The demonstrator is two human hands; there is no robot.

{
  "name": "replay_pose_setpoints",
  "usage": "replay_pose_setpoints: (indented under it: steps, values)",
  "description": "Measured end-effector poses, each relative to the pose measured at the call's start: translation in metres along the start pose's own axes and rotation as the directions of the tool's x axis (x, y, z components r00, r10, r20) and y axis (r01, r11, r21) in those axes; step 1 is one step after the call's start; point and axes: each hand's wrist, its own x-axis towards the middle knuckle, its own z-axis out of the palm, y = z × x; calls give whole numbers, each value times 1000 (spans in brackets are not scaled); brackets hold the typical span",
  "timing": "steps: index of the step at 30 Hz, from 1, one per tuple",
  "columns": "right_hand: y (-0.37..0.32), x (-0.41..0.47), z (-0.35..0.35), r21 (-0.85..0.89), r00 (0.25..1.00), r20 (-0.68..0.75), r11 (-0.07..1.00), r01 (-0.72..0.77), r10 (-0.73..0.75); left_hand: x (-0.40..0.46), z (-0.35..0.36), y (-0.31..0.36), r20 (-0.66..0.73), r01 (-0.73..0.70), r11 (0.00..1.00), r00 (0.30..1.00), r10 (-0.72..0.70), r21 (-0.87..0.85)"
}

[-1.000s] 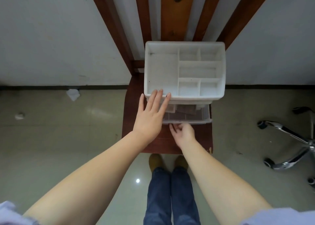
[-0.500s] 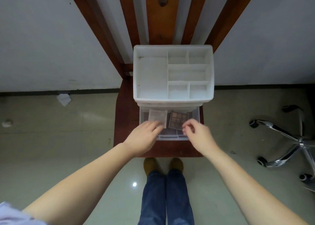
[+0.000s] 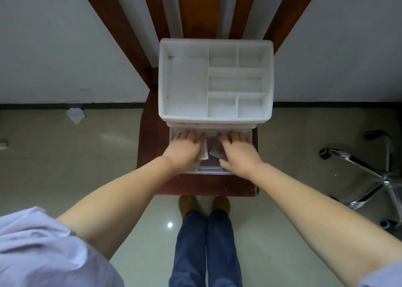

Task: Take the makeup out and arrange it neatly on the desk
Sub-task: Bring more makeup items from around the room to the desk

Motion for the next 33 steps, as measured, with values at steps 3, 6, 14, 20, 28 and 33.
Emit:
replay_pose_setpoints:
  steps: [3, 6, 14, 20, 28, 33]
  values:
    - [1, -24, -19, 172, 998, -46, 984, 39, -31, -27, -17, -5, -49, -11, 963, 999, -3, -271]
    - [0, -57, -27, 322, 989, -95, 936, 139, -114, -66, -34, -10, -36, -18, 848, 999, -1, -529]
    - [-12, -66, 17, 280, 845, 508, 960, 19, -165, -76, 4, 13, 481, 194, 808, 868, 123, -556]
    - [5, -27, -2, 151, 922, 378, 988, 28, -84, -44, -5, 12, 423, 248, 763, 905, 37, -597]
    - [14, 14, -36, 145, 955, 289, 989, 17, -59, -7, -40, -9, 268, 178, 854, 962, -47, -488]
    - [-16, -26, -30, 58, 977, 183, 993, 103, -112, -61, -34, 8, 253, 230, 866, 959, -126, -444]
